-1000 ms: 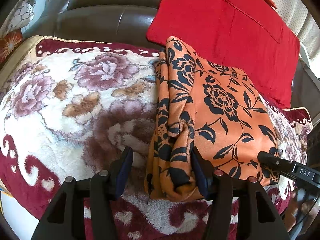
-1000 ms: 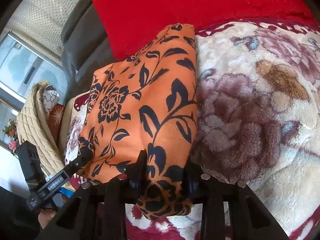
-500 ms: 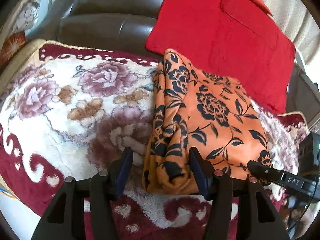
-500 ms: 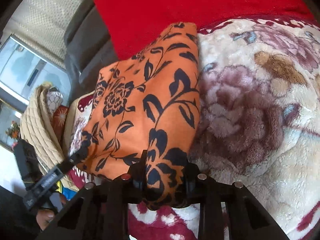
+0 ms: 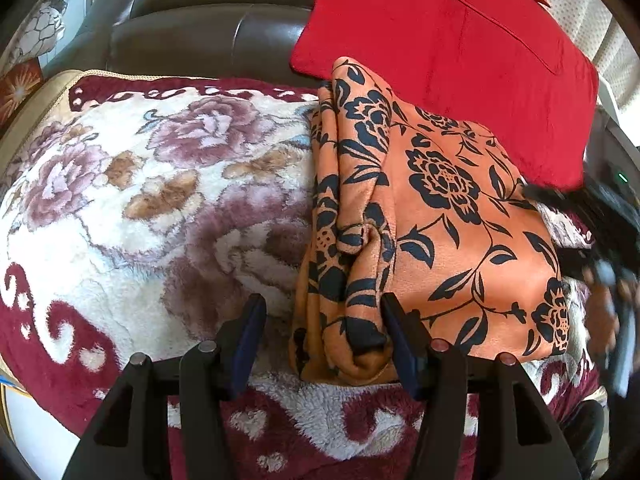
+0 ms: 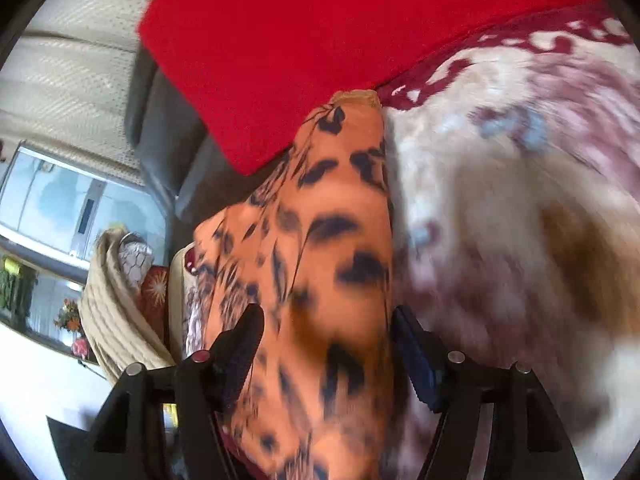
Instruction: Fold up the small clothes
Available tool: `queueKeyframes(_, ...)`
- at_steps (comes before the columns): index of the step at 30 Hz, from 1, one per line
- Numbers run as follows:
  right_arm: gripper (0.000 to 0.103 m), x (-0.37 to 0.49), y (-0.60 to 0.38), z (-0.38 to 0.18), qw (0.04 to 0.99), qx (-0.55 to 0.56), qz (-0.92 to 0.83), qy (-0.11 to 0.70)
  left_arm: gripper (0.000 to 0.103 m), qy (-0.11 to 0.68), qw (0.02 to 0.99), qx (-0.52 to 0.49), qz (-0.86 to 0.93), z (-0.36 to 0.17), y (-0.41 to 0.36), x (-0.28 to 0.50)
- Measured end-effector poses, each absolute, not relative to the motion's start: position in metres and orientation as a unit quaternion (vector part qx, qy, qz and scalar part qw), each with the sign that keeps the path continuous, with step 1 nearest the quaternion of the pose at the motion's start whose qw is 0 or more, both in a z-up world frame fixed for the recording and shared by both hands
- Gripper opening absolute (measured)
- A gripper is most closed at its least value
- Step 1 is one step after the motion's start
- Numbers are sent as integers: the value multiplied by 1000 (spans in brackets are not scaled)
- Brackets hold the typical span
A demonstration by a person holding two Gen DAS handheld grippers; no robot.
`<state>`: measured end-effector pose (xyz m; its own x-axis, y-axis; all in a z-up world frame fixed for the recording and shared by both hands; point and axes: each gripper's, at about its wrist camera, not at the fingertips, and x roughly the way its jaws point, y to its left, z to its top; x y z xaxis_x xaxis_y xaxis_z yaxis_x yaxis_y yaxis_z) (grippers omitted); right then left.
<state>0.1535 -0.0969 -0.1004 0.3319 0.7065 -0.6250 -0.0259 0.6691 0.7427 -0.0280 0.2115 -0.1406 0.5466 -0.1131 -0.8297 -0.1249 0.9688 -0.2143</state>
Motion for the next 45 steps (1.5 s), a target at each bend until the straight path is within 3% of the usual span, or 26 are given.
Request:
queueKeyframes(2,69,171,-91,-108,741,326,251,531,61,476,870,-127,1,-142,213,-27)
queueKeyframes(4,42,178,-86,-109,749,298,243,539,62,476,870,-127,-1,-143,213,-26)
queueKeyframes(6,37,175,-81,-103,761,286,232,534,62,476,870,-128,-2,-145,214,-25)
queueKeyframes(10,39,169,-74,-105,775,270,211,531,66,476,869,-133,-2,-148,217,-24)
queueKeyframes(12,54,165,-68,-103,775,278,209,528,66,476,869,-133,-1,-148,217,-24)
queueKeyframes(16,63,136,-67,-99,773,275,234,521,66,476,869,-134,-1,-148,217,-25)
queueKeyframes(20,60,109,-65,-101,775,262,246,520,66,477,869,-131,1,-148,217,-25)
queueKeyframes(21,48,106,-61,-100,780,241,244,524,66,477,869,-131,1,-148,216,-25)
queueKeyframes(23,40,102,-57,-96,785,228,240,524,66,479,869,-129,4,-148,215,-25)
queueKeyframes(28,41,99,-52,-89,796,203,224,524,66,481,867,-126,7,-148,213,-24)
queueKeyframes(32,72,89,-67,-85,795,225,219,518,66,480,868,-126,6,-147,213,-24)
queueKeyframes(33,72,85,-70,-83,795,228,223,516,66,480,868,-126,5,-147,213,-24)
queueKeyframes(37,69,83,-71,-93,787,223,241,523,66,479,869,-125,5,-148,213,-24)
queueKeyframes(38,52,84,-66,-96,784,217,246,528,66,479,869,-125,4,-148,213,-24)
queueKeyframes(39,43,84,-64,-98,783,211,243,532,66,480,869,-124,4,-148,213,-23)
queueKeyframes(45,38,80,-54,-90,794,184,234,530,65,475,870,-130,1,-132,215,-25)
